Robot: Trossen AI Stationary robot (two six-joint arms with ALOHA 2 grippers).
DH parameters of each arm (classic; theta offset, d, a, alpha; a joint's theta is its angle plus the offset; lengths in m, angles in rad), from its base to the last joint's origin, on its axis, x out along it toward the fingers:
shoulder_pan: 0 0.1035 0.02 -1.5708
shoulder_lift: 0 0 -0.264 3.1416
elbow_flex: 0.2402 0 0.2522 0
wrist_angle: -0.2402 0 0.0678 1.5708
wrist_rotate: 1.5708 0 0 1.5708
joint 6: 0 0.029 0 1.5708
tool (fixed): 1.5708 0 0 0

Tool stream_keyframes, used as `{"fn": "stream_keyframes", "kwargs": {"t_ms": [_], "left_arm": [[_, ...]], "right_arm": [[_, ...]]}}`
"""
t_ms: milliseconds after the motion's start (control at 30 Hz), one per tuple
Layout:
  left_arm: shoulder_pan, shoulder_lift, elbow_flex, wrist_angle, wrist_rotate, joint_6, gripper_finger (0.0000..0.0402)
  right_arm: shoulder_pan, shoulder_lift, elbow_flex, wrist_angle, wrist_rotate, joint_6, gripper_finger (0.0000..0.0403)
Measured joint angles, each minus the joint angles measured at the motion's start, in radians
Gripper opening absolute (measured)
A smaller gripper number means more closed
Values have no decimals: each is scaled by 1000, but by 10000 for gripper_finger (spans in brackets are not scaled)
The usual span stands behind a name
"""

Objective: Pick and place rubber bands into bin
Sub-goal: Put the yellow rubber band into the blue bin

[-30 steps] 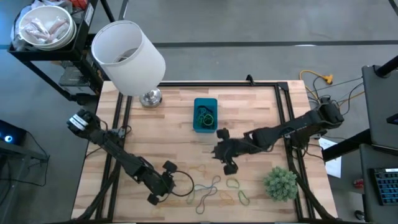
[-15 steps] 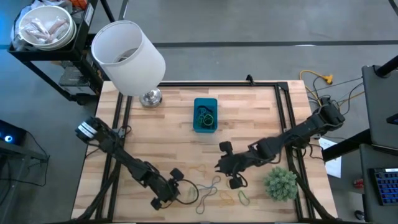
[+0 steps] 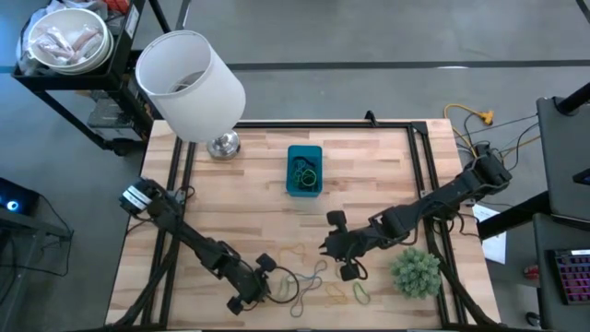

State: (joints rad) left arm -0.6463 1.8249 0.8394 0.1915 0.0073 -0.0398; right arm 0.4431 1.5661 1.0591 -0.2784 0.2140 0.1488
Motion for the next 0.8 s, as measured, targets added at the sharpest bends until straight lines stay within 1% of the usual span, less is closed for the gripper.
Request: {"fn": "stream_keyframes", "kwargs": {"t_ms": [100, 200, 333, 533, 667, 800], "left_arm": [[10, 1, -5, -4, 4, -26, 115], [17, 1, -5, -21, 17, -45, 100], [24, 2, -5, -44, 24, -83, 68], [25, 3, -4, -114, 13, -107, 9], [24, 4, -4, -160, -28, -106, 3], [22, 2, -3, -204, -95, -104, 1]], "right_arm": [[0, 0, -6, -1, 6, 15, 65], [0, 0, -15, -2, 15, 27, 64], [0, 0, -20, -2, 22, 36, 64], [0, 0, -22, -2, 23, 50, 63], [0, 0, -22, -1, 24, 61, 63], [0, 0, -22, -1, 24, 62, 63]]}}
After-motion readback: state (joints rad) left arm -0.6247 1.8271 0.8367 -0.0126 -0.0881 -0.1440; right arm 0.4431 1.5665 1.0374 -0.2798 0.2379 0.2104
